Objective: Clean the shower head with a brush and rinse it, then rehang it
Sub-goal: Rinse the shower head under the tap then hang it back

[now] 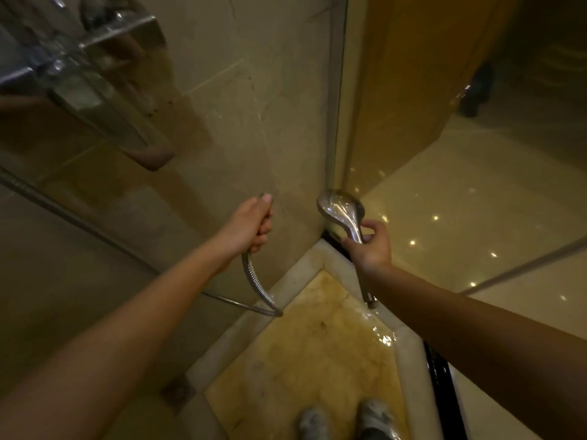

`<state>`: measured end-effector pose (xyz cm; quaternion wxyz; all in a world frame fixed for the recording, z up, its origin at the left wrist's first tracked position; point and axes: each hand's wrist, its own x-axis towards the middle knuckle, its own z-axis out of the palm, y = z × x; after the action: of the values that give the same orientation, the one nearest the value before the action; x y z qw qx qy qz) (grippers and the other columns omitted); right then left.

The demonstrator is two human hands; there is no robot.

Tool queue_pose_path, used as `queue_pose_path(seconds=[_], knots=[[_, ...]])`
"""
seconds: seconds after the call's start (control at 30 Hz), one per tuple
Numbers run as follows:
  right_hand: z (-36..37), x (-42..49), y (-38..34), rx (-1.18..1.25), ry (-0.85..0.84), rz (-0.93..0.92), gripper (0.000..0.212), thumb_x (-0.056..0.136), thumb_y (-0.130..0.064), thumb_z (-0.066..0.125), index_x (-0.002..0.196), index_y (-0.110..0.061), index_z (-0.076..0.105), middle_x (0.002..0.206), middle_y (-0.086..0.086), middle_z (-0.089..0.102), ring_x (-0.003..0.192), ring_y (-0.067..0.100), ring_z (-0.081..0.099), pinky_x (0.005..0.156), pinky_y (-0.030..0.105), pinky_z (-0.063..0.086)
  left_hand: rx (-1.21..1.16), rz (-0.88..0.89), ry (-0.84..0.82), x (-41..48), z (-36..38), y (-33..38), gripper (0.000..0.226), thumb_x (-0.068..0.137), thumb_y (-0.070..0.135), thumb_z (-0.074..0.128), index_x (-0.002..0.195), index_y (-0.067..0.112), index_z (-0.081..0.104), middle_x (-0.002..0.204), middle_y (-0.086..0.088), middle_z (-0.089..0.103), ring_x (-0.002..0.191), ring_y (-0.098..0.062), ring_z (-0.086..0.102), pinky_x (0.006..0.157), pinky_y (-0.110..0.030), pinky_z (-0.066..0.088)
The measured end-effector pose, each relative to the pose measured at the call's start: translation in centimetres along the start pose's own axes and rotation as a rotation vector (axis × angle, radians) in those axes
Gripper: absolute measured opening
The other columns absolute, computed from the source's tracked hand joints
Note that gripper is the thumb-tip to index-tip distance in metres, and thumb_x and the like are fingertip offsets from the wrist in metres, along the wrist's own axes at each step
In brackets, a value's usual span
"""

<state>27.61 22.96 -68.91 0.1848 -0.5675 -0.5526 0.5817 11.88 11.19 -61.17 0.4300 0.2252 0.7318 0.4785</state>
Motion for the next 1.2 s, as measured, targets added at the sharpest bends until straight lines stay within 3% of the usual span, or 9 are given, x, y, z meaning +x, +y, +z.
queue_pose_path(seconds=[0.1,0.27,0.43,0.53,0.7,0.8,0.93,1.07,1.2], knots=[[-0.6,0.6,0.2,0.01,0.042,0.088,0.052,0.083,-0.008,0.071,0.129,-0.007,0.048,0.102,0.007,0.056,0.094,0.023,0.058,0.089,0.036,0.051,0.038,-0.012,-0.009,-0.2,3.2,-3.0,0.03,0.101,0.03,0.029,0.075,0.019,0.037,0.049,0.005,0.037,0.029,0.001,0.028,0.032,-0.012,0.021],[-2.4,-0.2,-0.1,0.439,-0.061,0.374,0.005,0.092,-0.007,0.059,0.093,-0.007,0.054,0.071,0.004,0.05,0.059,0.013,0.05,0.044,0.022,0.046,0.1,-0.034,-0.069,-2.3,9.0,-8.9,0.027,0.099,0.023,0.038,0.075,0.016,0.047,0.06,-0.001,0.048,0.036,0.0,0.038,0.037,-0.013,0.03],[-3.8,0.3,0.8,0.892,-0.161,0.518,0.006,0.098,-0.014,0.05,0.1,-0.009,0.052,0.076,0.003,0.05,0.069,0.014,0.053,0.09,0.035,0.047,-0.018,-0.095,-0.082,-4.2,11.8,-10.9,0.026,0.099,0.026,0.036,0.082,0.019,0.055,0.062,0.001,0.057,0.042,-0.005,0.042,0.039,-0.017,0.03],[-4.7,0.6,0.9,1.028,-0.223,0.501,0.025,0.1,-0.025,0.046,0.08,-0.011,0.049,0.071,-0.001,0.046,0.068,0.011,0.051,0.079,0.03,0.045,-0.018,-0.058,-0.118,-5.2,12.3,-9.9,0.026,0.099,0.025,0.038,0.084,0.017,0.057,0.061,0.004,0.056,0.043,-0.004,0.042,0.039,-0.014,0.03],[-5.8,-0.1,1.1,1.001,-0.318,0.385,0.023,0.095,-0.025,0.052,0.113,-0.017,0.041,0.075,-0.001,0.048,0.066,0.012,0.052,0.067,0.029,0.053,-0.001,0.052,-0.158,-6.5,12.8,-8.7,0.02,0.097,0.028,0.042,0.089,0.018,0.057,0.064,0.003,0.056,0.041,-0.004,0.038,0.038,-0.015,0.029],[-6.3,-1.1,0.4,0.982,-0.346,0.227,0.018,0.096,-0.015,0.052,0.111,-0.02,0.043,0.076,0.001,0.049,0.067,0.013,0.05,0.068,0.028,0.047,-0.015,0.106,-0.165,-7.2,13.0,-8.6,0.021,0.09,0.038,0.043,0.093,0.022,0.057,0.062,0.003,0.058,0.039,-0.005,0.035,0.036,-0.018,0.028],[-6.7,-2.1,-0.6,0.95,-0.439,0.1,0.022,0.093,-0.018,0.05,0.112,-0.017,0.038,0.076,0.003,0.052,0.068,0.015,0.053,0.064,0.026,0.045,-0.072,0.076,-0.106,-8.0,14.1,-9.0,0.018,0.096,0.029,0.04,0.092,0.019,0.053,0.058,0.003,0.056,0.039,-0.005,0.033,0.037,-0.017,0.026],[-7.4,-2.9,-0.4,0.843,-0.461,-0.017,0.013,0.096,-0.013,0.038,0.108,-0.013,0.042,0.08,0.003,0.055,0.073,0.015,0.054,0.072,0.029,0.045,-0.1,0.052,-0.079,-8.4,15.5,-9.3,0.017,0.096,0.023,0.04,0.091,0.014,0.053,0.058,0.004,0.053,0.039,-0.004,0.031,0.037,-0.016,0.025],[-8.9,-3.4,0.5,0.753,-0.507,-0.081,0.022,0.1,-0.009,0.037,0.119,-0.016,0.045,0.097,0.004,0.059,0.089,0.019,0.059,0.091,0.043,0.048,-0.089,0.076,-0.104,-8.7,16.0,-9.0,0.014,0.096,0.021,0.043,0.088,0.017,0.053,0.065,-0.001,0.055,0.04,-0.007,0.035,0.037,-0.017,0.027]])
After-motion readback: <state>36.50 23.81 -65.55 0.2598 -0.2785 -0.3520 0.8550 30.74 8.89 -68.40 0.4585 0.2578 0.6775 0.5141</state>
